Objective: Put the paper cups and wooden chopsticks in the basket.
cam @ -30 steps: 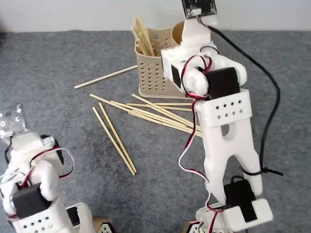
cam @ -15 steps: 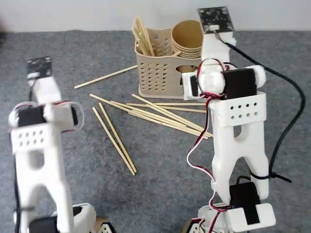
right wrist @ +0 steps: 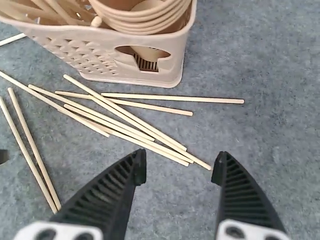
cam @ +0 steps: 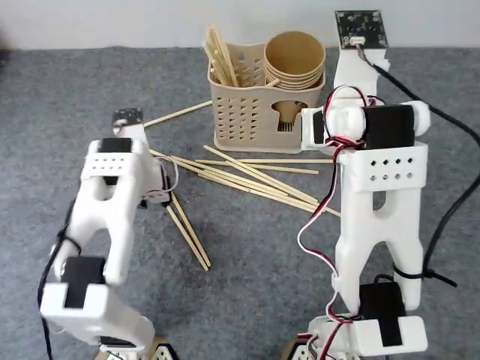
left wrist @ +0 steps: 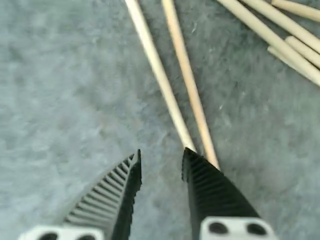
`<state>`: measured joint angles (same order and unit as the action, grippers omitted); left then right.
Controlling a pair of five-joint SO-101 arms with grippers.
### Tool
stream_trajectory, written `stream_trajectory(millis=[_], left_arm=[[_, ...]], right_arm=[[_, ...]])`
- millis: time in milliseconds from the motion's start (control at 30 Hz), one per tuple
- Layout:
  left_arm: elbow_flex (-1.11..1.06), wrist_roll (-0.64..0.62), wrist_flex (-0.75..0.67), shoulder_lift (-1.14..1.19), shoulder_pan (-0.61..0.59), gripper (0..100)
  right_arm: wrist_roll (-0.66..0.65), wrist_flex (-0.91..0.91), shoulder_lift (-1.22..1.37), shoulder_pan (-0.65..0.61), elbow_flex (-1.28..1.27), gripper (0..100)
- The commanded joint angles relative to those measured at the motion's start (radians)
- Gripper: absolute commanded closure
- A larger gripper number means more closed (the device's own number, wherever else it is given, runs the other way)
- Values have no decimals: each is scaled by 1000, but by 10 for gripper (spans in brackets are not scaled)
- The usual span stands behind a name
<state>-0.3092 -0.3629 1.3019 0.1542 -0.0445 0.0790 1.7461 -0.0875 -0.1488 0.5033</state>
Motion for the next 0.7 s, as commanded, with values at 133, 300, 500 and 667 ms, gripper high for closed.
stream_trajectory(millis=[133, 300, 500, 667], left_arm=[[51, -146, -153, 43, 32, 859], [47, -152, -164, 44, 32, 859], [18, -150, -166, 46, 32, 858], [10, -153, -161, 48, 32, 801]], right_arm=[[8, 24, -47, 12, 54, 768], [8, 24, -47, 12, 54, 768], [8, 24, -47, 12, 54, 768], [8, 24, -47, 12, 54, 768]])
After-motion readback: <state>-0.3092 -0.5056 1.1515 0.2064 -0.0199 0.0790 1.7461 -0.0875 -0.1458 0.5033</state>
